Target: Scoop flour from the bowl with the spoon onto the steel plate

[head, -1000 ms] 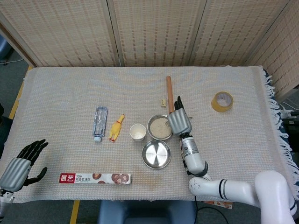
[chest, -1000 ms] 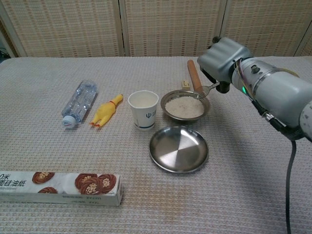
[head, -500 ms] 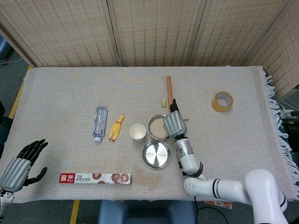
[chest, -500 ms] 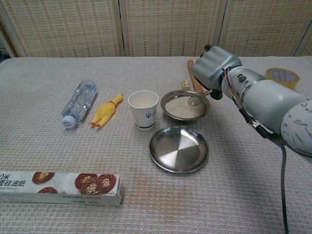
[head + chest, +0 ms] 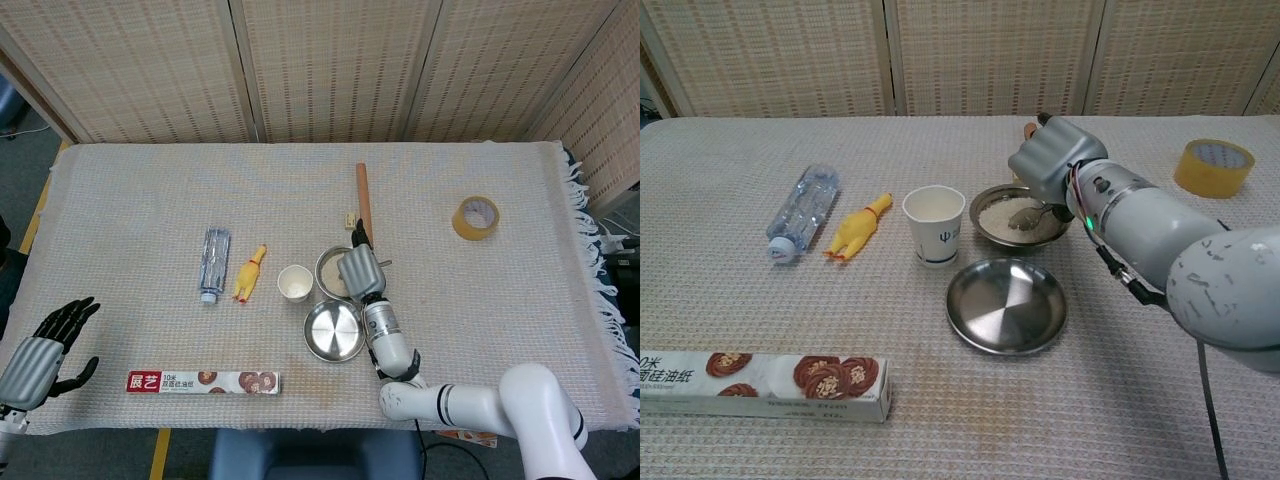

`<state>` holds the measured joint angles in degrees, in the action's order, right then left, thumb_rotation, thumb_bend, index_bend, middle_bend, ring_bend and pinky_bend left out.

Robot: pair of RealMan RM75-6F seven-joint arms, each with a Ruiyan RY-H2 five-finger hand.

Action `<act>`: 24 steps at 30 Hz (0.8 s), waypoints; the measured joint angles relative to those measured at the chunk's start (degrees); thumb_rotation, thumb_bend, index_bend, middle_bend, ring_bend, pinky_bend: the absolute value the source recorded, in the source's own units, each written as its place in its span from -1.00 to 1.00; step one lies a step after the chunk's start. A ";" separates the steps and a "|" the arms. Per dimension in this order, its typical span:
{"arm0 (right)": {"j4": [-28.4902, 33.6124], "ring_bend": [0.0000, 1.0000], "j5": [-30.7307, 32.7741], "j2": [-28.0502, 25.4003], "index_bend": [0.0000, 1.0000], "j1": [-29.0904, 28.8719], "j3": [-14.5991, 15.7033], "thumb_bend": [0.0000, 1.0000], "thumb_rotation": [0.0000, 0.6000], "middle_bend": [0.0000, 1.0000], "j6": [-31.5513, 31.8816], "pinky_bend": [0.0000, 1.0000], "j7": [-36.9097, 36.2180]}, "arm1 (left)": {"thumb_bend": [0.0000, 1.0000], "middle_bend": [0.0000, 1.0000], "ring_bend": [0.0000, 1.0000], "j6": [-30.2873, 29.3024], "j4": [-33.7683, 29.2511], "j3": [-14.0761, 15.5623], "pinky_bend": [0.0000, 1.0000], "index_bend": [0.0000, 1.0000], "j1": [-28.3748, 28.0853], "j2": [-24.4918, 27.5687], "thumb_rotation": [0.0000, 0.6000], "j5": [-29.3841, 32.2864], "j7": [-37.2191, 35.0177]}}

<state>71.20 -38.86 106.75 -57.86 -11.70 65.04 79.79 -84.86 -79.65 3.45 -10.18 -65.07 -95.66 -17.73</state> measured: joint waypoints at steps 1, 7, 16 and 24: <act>-0.09 -0.75 0.07 0.11 0.85 -0.01 -0.19 -0.31 1.00 0.14 -0.08 -1.00 -0.60 | -0.18 -1.00 -0.97 -0.04 0.03 -0.02 -0.76 -1.00 0.01 0.01 1.00 0.06 -0.02; 0.34 -0.73 2.42 0.19 0.86 0.35 -2.06 -0.31 1.00 0.14 -1.55 -1.00 -4.74 | -0.18 -1.00 -0.97 0.27 0.11 -0.11 -0.76 -1.00 0.04 -0.10 1.00 0.40 0.35; 3.35 -0.72 8.10 -1.96 0.86 1.11 -5.08 -0.31 1.00 0.14 -4.25 -1.00 -10.64 | -0.18 -1.00 -0.97 0.45 -0.06 -0.23 -0.76 -1.00 0.05 -0.15 1.00 0.60 0.76; 6.47 -0.72 8.93 -5.31 0.86 1.92 -5.64 -0.31 1.00 0.14 -3.87 -1.00 -14.76 | -0.18 -1.00 -0.97 0.76 -0.04 -0.32 -0.76 -1.00 -0.02 -0.25 1.00 0.83 0.96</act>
<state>77.67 -29.94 101.43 -55.94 -17.33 61.16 65.03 -84.11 -79.69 3.12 -10.19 -65.32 -94.83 -16.77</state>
